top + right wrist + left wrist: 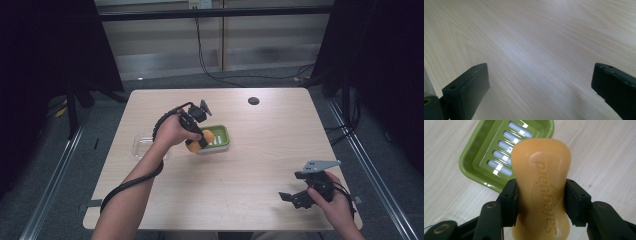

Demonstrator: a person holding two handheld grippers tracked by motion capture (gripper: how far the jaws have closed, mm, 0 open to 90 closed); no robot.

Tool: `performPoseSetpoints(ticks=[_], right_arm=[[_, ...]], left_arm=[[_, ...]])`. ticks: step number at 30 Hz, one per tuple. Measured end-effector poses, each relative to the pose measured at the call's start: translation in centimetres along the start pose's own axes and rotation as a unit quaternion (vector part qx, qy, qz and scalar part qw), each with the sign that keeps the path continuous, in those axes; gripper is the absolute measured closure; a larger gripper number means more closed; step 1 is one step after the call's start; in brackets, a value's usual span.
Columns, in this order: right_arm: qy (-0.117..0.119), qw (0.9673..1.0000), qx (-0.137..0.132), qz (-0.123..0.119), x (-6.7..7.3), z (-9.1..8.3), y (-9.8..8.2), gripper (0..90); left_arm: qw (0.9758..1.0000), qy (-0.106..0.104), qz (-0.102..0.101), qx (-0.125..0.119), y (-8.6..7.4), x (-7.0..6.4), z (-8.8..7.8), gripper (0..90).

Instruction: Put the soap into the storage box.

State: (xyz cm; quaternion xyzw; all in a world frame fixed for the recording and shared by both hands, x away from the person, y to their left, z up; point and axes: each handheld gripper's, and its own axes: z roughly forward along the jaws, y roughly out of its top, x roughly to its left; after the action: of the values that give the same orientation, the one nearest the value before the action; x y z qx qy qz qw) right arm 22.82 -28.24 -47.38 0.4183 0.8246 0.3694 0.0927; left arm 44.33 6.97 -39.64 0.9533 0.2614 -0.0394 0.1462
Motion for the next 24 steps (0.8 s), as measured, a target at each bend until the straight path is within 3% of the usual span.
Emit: performPoseSetpoints(ticks=[13, 24], right_arm=[[0.001, 1.0, 0.002, 0.0, -0.1, 0.0, 0.0, 1.4], [-0.002, 1.0, -0.001, 0.001, -0.1, -0.1, 0.0, 1.4]], left_arm=[[1.0, 0.003, -0.001, -0.002, 0.9, 0.3, 0.2, 49.9], [0.9999, 0.004, 0.009, 0.006, 1.7, 0.6, 0.1, 50.0]])
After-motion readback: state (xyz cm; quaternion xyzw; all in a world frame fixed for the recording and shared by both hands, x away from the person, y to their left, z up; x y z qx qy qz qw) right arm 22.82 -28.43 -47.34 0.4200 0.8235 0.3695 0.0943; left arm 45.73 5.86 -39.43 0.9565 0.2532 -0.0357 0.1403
